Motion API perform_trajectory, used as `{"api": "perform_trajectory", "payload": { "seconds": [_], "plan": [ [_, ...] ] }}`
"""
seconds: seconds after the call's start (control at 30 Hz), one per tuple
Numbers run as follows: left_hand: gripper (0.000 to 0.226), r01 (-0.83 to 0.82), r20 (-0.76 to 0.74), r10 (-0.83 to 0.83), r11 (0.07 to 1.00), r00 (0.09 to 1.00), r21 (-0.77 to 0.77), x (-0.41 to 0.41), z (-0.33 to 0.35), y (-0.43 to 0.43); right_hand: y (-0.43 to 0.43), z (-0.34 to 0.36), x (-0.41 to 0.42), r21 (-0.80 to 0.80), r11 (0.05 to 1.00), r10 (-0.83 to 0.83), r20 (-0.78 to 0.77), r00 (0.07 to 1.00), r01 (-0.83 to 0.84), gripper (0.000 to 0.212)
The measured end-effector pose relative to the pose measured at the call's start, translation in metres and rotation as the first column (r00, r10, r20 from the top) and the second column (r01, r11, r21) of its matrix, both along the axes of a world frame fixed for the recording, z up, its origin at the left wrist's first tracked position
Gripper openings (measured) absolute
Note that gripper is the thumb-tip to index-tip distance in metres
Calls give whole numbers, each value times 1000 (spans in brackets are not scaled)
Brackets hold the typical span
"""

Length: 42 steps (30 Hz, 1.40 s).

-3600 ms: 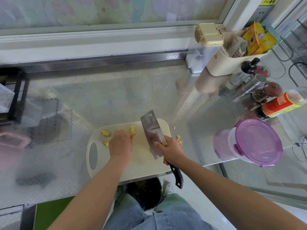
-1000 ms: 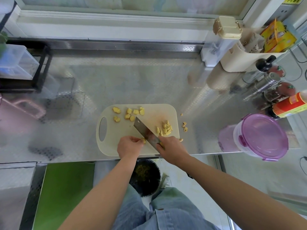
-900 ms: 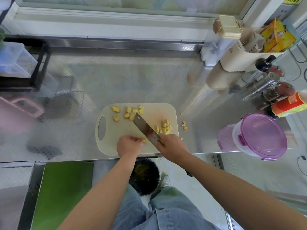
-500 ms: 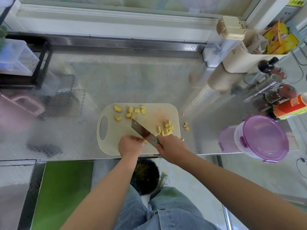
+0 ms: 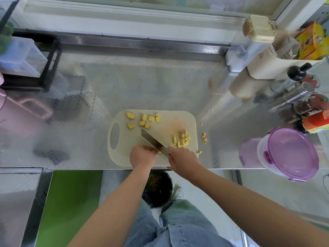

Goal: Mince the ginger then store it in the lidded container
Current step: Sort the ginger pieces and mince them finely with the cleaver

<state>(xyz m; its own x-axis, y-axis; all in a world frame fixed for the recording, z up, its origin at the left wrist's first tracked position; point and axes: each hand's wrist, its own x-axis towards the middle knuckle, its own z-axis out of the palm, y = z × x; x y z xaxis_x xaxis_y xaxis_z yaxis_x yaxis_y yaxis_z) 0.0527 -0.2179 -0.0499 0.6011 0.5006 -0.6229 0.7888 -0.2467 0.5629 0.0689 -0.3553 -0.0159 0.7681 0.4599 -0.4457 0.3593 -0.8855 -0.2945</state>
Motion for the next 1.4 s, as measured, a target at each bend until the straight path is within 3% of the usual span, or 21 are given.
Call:
{"api": "perform_trajectory", "payload": {
  "seconds": [0.13, 0.47, 0.73, 0.9, 1.1, 1.4],
  "plan": [
    [7, -11, 57, 14, 998, 998, -58, -4, -3, 2, -3, -1, 4, 95, 991, -98, -17, 995, 99, 16],
    [25, 2, 31, -1, 999, 1000, -40, -5, -5, 1, -10, 15, 7, 78, 997, 26, -11, 1000, -25, 15],
    [38, -51, -8, 51, 999, 999, -12, -3, -1, -3, -6, 14, 1, 18, 1000, 10, -24, 1000, -10, 14],
    [25, -73, 21, 74, 997, 997, -28, -3, -2, -2, 4, 9, 1, -27, 999, 25, -10, 1000, -25, 11],
    [28, -84, -2, 84, 996, 996, -21, -2, 1, -3, 9, -1, -1, -34, 999, 30, -17, 999, -30, 9],
    [7, -121, 50, 126, 989, 991, -86, -7, 1, -2, 9, -2, 8, 98, 990, -102, -38, 994, 105, 21]
  ]
}}
